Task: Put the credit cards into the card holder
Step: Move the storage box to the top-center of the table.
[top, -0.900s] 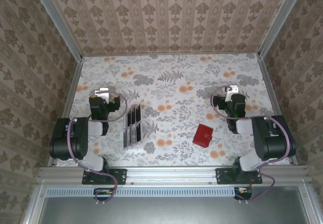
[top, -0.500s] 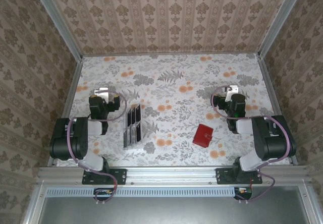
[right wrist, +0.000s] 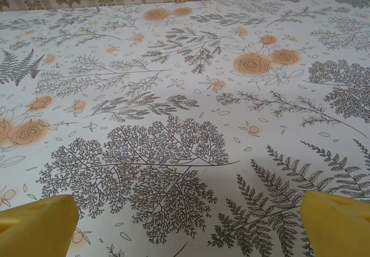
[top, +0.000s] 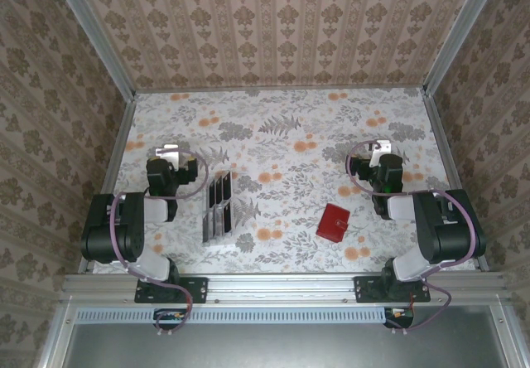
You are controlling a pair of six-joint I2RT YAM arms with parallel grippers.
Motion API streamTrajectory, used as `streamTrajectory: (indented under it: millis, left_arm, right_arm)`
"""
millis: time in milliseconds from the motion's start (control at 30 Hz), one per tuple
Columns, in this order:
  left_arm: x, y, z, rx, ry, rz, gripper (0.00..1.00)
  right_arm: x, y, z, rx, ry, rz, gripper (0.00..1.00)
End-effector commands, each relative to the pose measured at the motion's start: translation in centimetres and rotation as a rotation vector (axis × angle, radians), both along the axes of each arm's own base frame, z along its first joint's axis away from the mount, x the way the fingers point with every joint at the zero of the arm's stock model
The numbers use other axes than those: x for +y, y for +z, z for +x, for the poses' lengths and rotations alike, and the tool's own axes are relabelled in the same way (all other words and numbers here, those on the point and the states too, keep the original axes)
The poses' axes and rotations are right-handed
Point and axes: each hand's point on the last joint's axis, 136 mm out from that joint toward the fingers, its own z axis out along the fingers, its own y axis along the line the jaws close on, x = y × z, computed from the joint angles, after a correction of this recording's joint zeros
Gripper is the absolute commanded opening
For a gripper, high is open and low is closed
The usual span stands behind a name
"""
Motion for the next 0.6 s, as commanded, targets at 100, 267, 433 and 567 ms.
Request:
streamTrajectory:
  millis: [100, 267, 433, 567]
  left_arm:
    - [0.4, 1.2, 0.4, -0.044, 0.018, -0.022, 1.0]
    - [1.2, 2.2, 0.1, -0.056, 0.062, -0.02, 1.0]
    - [2.2, 4.2, -0.5, -0.061, 0.124, -0.022, 1.0]
    - [3.1, 5.8, -1.4, -0.035, 0.199, -0.057, 1.0]
  right_arm:
    - [0.1, 1.5, 0.6, -0.041, 0.013, -0.007, 1.0]
    - [-0.5, 3.5, 0.6, -0.006, -0.025, -0.009, 1.0]
    - [-2.4, 6.1, -0.4, -0.012, -0.158, 0.027, 1.0]
    - [-4.9, 8.3, -2.0, 0.024, -0.374, 0.162, 1.0]
